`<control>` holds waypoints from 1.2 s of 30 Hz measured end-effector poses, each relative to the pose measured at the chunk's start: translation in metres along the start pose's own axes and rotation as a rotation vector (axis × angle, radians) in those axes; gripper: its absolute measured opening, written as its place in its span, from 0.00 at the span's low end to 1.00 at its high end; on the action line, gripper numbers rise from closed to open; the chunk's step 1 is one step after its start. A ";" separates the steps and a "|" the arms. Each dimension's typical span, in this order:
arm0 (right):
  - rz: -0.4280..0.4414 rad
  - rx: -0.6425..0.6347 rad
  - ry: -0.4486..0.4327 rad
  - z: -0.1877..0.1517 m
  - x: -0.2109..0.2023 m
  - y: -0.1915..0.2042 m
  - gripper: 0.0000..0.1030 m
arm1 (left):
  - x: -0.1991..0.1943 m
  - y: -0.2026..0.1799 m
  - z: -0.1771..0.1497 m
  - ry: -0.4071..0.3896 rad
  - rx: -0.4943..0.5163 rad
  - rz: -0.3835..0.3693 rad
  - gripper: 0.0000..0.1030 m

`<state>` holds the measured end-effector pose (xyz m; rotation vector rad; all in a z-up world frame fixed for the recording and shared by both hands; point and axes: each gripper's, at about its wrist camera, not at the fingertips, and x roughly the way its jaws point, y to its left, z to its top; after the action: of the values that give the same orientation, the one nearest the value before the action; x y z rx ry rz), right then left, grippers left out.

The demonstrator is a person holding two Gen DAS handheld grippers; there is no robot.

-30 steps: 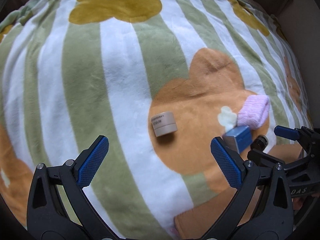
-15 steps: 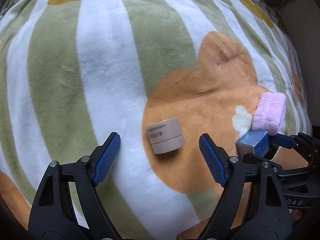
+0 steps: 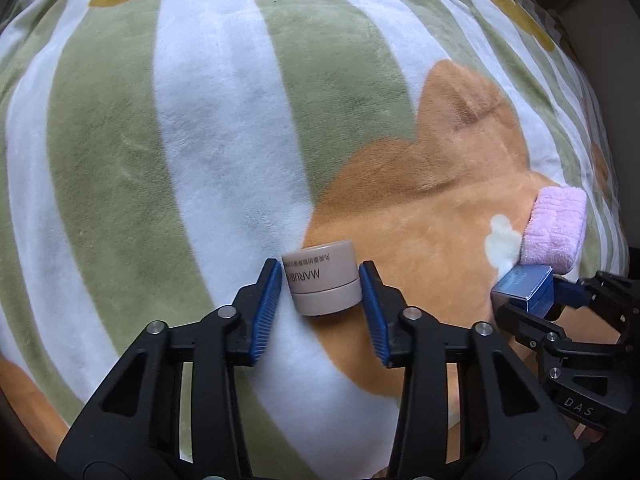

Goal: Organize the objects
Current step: 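Grasp the beige round jar with left tool while right tool grasps the small blue box, then lift the jar and blue box and carry both over the cardboard box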

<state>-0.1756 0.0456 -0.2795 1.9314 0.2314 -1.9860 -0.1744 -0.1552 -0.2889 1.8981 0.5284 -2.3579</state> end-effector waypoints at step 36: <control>0.051 -0.023 -0.104 -0.059 -0.058 -0.035 0.37 | -0.088 -0.019 -0.032 -0.144 -0.013 0.011 0.30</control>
<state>-0.1340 0.1076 -0.2295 1.7961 0.1754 -2.0342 -0.1288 -0.1414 -0.2062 1.7047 0.5172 -2.4529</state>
